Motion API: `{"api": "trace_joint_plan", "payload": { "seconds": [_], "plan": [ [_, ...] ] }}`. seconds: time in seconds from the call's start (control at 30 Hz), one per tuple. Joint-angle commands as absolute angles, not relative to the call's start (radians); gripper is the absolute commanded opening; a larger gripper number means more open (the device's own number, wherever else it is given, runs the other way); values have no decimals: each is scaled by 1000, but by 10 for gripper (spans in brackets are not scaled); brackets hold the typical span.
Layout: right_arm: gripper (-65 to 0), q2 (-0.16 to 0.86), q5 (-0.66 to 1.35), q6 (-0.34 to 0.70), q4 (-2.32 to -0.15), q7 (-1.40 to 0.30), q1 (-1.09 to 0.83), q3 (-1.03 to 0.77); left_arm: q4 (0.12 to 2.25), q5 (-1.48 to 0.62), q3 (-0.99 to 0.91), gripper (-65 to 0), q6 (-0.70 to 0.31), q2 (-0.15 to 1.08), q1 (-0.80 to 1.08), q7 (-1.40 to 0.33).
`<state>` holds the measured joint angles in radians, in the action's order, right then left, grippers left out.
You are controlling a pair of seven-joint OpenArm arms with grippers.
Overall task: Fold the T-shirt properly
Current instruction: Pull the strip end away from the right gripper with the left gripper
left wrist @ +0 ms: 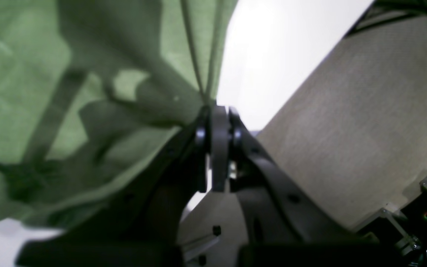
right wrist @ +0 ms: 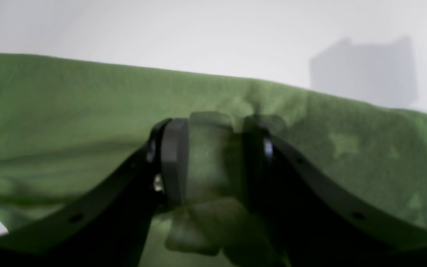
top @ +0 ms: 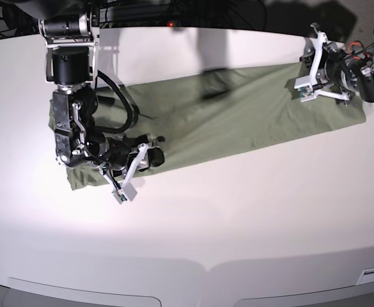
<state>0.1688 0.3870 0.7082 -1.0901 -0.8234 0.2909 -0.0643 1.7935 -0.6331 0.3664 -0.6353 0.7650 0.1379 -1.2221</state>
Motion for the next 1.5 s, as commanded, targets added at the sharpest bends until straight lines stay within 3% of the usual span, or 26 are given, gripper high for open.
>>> {"api": "trace_joint_plan", "payload": {
  "seconds": [0.0, 0.2, 0.33, 0.43, 0.9, 1.03, 1.13, 1.2, 1.47],
  "plan": [
    [-397, 177, 368, 698, -1103, -826, 310, -65, 1807, -637, 356, -650, -636, 785, 130, -1242],
    [-397, 177, 370, 698, -1103, -827, 310, -65, 1807, -636, 356, -634, -636, 785, 130, -1199],
    [-397, 177, 370, 698, -1103, -827, 310, -65, 1808, -629, 356, -425, -635, 785, 124, -1173],
    [-397, 177, 370, 698, -1103, -827, 310, -65, 1808, -590, 356, -348, -600, 785, 102, -1182],
    [-397, 177, 370, 698, -1103, -826, 310, -65, 1808, -542, 356, -343, -424, 785, -61, -1173],
    [-397, 178, 370, 698, -1103, -827, 310, -65, 1808, -538, 356, -343, -419, 785, -49, -1175],
    [-397, 177, 373, 698, -1103, -826, 310, -65, 1807, -460, 356, -343, -414, 775, -26, -1017],
    [-397, 177, 377, 698, -1103, -827, 310, -65, 1797, -360, 356, -345, -357, 753, -3, -955],
    [-397, 177, 377, 698, -1103, -830, 310, -65, 1654, -295, 356, -345, -336, 729, 36, -976]
  ]
}}
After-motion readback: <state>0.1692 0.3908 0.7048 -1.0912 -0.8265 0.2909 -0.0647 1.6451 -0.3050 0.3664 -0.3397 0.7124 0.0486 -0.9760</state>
